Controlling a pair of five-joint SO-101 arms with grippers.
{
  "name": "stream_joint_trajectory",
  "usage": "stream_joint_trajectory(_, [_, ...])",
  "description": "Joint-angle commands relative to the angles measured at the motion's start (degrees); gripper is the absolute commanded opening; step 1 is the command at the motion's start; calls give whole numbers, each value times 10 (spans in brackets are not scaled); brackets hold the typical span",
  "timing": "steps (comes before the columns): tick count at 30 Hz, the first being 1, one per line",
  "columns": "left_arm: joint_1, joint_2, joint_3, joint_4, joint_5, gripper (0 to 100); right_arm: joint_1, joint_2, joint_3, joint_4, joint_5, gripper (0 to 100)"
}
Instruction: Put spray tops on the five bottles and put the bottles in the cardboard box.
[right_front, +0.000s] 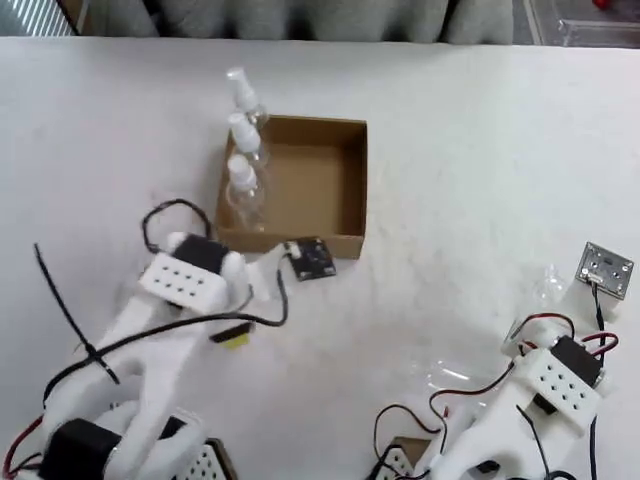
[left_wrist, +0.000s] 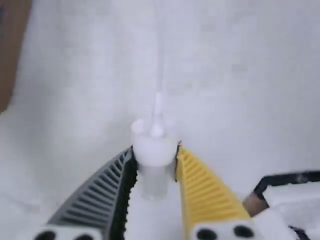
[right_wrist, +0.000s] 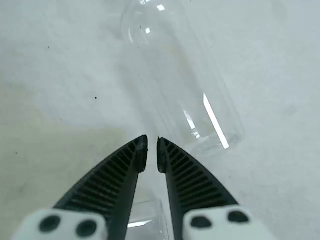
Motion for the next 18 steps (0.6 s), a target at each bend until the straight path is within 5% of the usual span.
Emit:
stream_joint_trajectory(1, [-81, -27, -11, 51, -98, 45, 7, -13, -6, 2, 6, 25])
stream_joint_trajectory(12, [-262, -28, 16, 60, -483, 49, 5, -13, -6, 2, 6, 25])
stream_joint_trajectory(18, [-284, -25, -7, 32, -556, 121, 7, -13, -5, 2, 6, 25])
